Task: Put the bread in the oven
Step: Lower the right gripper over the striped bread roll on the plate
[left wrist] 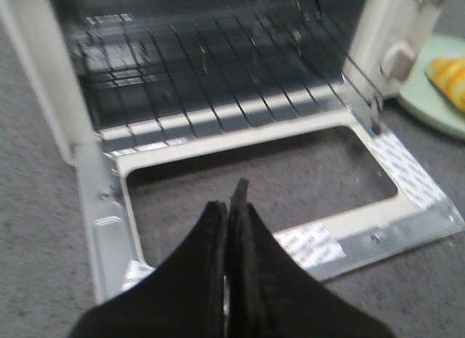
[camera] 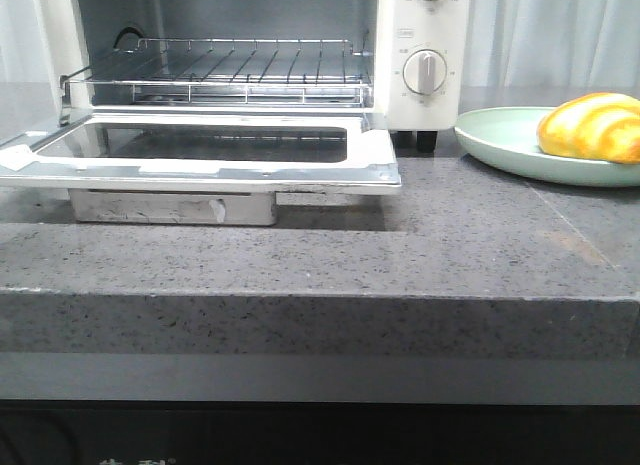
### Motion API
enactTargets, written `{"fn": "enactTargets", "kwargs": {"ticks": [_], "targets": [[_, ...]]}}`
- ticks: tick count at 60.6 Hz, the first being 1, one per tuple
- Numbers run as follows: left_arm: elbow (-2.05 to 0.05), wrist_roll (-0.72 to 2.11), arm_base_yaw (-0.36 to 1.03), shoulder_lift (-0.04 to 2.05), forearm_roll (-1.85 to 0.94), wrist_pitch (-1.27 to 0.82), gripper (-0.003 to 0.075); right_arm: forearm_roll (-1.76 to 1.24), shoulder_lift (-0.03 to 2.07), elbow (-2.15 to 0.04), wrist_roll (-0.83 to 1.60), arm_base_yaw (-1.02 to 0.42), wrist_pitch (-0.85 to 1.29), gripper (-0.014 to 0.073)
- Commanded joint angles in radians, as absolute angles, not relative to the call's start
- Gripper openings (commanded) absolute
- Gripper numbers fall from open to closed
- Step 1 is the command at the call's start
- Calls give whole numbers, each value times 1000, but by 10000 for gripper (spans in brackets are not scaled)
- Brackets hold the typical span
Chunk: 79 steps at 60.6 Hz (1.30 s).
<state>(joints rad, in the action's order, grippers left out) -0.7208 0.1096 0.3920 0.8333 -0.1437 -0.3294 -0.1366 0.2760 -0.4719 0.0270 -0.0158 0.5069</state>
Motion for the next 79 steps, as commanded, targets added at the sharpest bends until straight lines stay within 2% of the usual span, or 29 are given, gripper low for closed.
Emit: {"fn": "enactTargets", "kwargs": {"ticks": [1,18,36,39,43,51,54,57,69,79], "targets": [[-719,95,313,733,-150,-237,-21,-146,310,-508,-28,-10,441,-60],[-553,95,92,406,-151,-297,-21,-204,397,-509,-53,-10,446,-60],[-458,78,-12,230,-152,-388,-20,-217,603,-619,-160,-10,458,-35],[-458,78,-12,230,-153,-390,-20,-217,663,-659,-161,-10,455,0],[-458,78,-12,230,-153,-390,-20,-217,752,-714,-161,-10,451,99],[-458,78,-12,230,-153,-390,-20,-250,922,-808,-181,-10,456,435],[-458,78,-12,230,-153,-390,-20,-266,973,-838,-188,-7,447,528],[-458,78,-12,230,-153,-390,-20,-291,1020,-862,-188,9,439,584],[-458,78,-12,230,-153,-390,-20,-464,1206,-957,-156,124,488,591],[-458,78,-12,230,-153,-390,-20,-634,1328,-1031,-24,137,565,591]]}}
